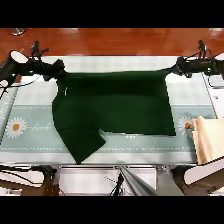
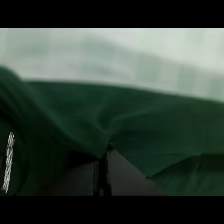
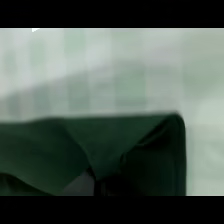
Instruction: Fold the shirts.
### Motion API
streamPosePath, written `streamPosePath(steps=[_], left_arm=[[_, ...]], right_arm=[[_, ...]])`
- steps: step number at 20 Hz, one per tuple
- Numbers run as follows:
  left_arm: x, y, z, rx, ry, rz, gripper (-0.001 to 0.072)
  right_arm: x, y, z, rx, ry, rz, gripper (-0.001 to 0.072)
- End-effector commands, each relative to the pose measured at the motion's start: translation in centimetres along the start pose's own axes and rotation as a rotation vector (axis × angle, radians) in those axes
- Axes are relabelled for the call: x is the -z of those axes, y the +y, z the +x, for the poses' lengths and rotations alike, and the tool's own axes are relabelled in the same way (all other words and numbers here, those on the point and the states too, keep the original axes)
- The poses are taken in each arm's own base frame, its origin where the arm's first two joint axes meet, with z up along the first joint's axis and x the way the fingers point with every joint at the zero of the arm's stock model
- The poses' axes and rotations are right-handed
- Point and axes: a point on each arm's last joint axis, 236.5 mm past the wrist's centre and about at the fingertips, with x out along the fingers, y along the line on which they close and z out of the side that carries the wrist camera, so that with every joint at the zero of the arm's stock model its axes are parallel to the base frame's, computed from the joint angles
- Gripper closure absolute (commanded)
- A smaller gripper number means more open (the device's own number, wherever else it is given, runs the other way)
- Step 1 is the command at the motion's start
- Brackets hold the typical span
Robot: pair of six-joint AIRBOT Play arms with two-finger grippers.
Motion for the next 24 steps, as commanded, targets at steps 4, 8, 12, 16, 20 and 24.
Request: streamPosePath(steps=[4,8,12,16,20,24], left_arm=[[10.6,3.8,1.3,-0.039,0.382,0.014,0.0677],[11.7,3.7,1.6,-0.039,0.425,0.02,0.0],[12.0,5.8,-3.9,-0.13,0.514,0.065,-0.0001],[17.8,10.7,-10.0,-0.274,0.553,-0.033,0.0],[26.2,12.7,-10.6,-0.212,0.526,-0.219,0.0],[26.6,10.0,-7.8,-0.034,0.274,-0.361,0.0001]], right_arm=[[9.5,-5.5,0.9,0.177,0.335,-0.016,0.0687],[9.2,-4.0,1.6,0.121,0.305,0.038,0.007],[9.5,-3.5,-3.7,0.15,0.336,0.012,0.0092],[10.1,-5.0,-9.8,0.263,0.179,0.048,0.0092],[15.8,-2.9,-9.3,0.197,0.007,0.137,0.0092],[21.5,0.6,-7.4,0.065,-0.009,0.185,0.0092]])
